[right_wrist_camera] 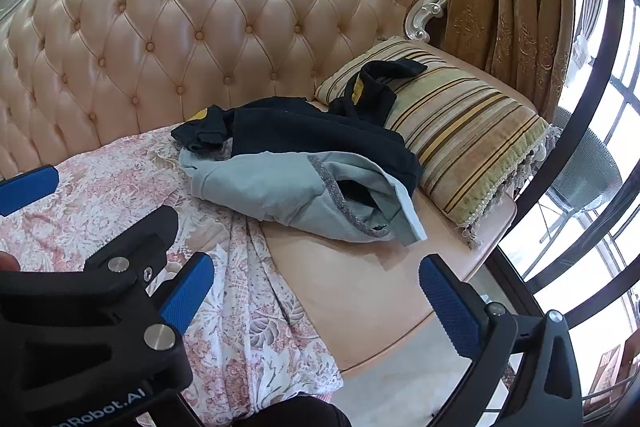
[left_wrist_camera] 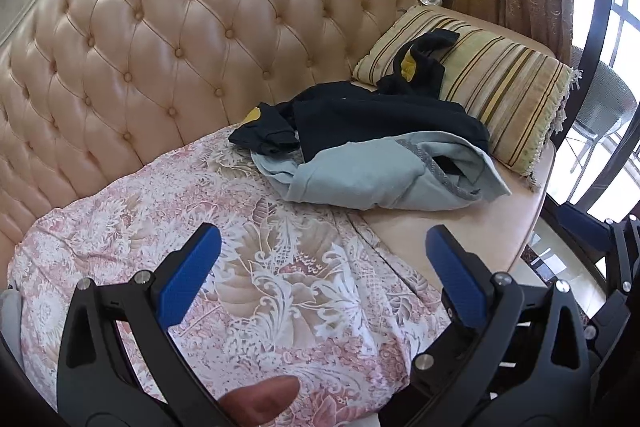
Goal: Fold clothes
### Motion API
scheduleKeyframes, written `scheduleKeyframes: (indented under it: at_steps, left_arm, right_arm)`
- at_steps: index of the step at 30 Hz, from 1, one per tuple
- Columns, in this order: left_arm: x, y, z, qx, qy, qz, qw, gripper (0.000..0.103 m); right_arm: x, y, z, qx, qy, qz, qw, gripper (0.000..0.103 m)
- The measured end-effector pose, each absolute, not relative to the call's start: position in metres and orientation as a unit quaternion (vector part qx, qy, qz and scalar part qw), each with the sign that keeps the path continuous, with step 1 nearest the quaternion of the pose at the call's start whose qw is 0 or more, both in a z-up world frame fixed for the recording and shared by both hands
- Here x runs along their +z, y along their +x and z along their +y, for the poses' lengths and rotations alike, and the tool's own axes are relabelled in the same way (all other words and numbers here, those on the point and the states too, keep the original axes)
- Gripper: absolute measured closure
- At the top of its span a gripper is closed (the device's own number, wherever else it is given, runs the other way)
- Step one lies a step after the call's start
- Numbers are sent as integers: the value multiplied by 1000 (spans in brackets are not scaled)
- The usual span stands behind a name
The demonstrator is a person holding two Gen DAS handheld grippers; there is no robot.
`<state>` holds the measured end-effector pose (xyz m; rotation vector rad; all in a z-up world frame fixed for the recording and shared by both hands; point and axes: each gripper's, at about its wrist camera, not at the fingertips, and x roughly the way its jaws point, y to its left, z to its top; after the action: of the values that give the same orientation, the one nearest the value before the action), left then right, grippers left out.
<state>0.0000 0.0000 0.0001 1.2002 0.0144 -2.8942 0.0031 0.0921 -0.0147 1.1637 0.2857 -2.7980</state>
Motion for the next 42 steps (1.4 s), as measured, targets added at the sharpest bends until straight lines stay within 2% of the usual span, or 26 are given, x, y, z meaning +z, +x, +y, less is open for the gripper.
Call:
scheduleKeyframes:
  at_steps: [29, 36, 42]
  left_arm:
    - [-7, 3, -15, -917, 399, 7, 17, 1]
    - [-18, -1, -27, -904, 427, 27, 6, 1]
    - [-32, -12, -29, -900, 436, 4, 15, 0]
  right_arm:
    - [-21, 5, 80, -914, 388, 102, 58, 0]
    - [-32, 3, 83, -909, 399, 91, 75, 0]
    - [-49, -10, 102, -903, 419, 82, 50, 0]
